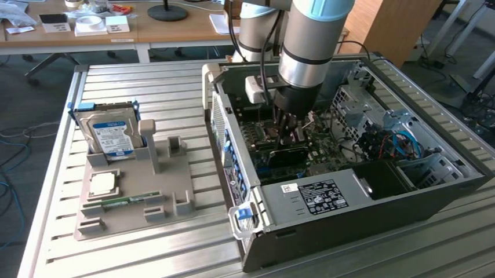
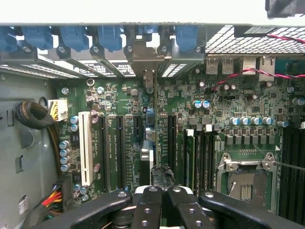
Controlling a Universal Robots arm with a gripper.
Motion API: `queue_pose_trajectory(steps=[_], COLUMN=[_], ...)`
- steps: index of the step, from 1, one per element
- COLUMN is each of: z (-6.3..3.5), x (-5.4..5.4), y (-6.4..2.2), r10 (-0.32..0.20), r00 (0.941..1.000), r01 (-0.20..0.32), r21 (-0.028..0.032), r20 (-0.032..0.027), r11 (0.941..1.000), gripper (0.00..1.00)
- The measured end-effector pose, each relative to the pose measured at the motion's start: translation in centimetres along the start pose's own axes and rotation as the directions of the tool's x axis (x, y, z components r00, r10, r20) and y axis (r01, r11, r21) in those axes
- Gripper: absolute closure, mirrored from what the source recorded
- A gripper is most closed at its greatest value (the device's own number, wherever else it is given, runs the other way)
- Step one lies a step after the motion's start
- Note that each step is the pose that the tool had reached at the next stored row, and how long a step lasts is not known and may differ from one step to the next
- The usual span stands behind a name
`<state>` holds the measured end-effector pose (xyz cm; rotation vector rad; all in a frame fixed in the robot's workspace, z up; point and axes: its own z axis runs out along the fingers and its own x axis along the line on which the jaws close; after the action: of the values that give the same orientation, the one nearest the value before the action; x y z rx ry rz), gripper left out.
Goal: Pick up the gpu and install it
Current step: 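Press down on the gpu until it lock into place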
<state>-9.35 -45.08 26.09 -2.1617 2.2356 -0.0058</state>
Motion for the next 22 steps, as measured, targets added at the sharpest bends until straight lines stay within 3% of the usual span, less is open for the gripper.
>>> queue_pose_trajectory(steps=[8,22], z=[-0.18,-3.6], x=[0.0,-0.1], y=[-0.01,-0.1], r10=[0.0,0.0], r00=[1.0,1.0], r01=[0.0,0.0], r21=[0.001,0.0002], r20=[0.0023,-0.0017], r11=[1.0,1.0], gripper=[0.89,0.89])
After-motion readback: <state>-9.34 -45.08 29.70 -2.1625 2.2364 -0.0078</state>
